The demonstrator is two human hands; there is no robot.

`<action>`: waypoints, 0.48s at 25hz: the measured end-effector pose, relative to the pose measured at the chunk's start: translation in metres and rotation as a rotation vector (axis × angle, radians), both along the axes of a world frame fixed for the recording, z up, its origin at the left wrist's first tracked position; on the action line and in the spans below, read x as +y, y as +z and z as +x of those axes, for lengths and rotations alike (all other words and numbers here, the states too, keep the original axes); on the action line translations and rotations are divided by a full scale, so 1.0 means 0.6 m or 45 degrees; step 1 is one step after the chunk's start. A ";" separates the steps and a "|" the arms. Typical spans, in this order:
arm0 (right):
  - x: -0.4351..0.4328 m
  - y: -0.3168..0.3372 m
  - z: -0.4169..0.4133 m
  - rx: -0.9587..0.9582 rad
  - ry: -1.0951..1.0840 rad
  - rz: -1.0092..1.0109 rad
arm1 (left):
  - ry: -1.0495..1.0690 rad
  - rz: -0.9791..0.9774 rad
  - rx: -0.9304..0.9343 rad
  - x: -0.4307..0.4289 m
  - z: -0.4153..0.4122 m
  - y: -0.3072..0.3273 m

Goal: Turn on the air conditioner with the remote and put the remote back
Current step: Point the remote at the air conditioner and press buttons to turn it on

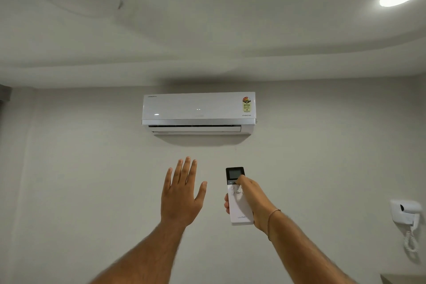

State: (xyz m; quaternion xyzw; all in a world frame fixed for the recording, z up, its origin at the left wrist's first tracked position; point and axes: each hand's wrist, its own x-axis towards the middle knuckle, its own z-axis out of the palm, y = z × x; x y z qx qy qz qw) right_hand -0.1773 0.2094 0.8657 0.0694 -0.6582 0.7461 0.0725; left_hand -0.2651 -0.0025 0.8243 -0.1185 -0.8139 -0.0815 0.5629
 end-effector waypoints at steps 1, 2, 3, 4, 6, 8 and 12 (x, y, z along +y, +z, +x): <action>0.000 0.001 0.001 -0.018 0.003 -0.009 | -0.003 0.000 0.001 0.001 0.000 -0.001; 0.000 0.002 0.001 -0.040 0.009 -0.021 | -0.005 -0.001 0.001 0.001 0.001 -0.001; 0.000 0.003 0.004 -0.061 0.016 -0.036 | -0.005 -0.004 0.003 0.001 0.001 0.000; 0.000 0.004 0.005 -0.075 0.027 -0.051 | -0.006 -0.009 0.005 0.000 0.001 0.001; -0.001 0.005 0.006 -0.088 0.040 -0.068 | -0.009 -0.015 0.013 0.000 0.003 0.003; -0.003 0.005 0.006 -0.102 0.048 -0.080 | -0.007 -0.007 0.016 0.000 0.004 0.006; -0.007 0.001 0.003 -0.147 0.049 -0.039 | -0.009 -0.010 -0.003 0.003 0.005 0.008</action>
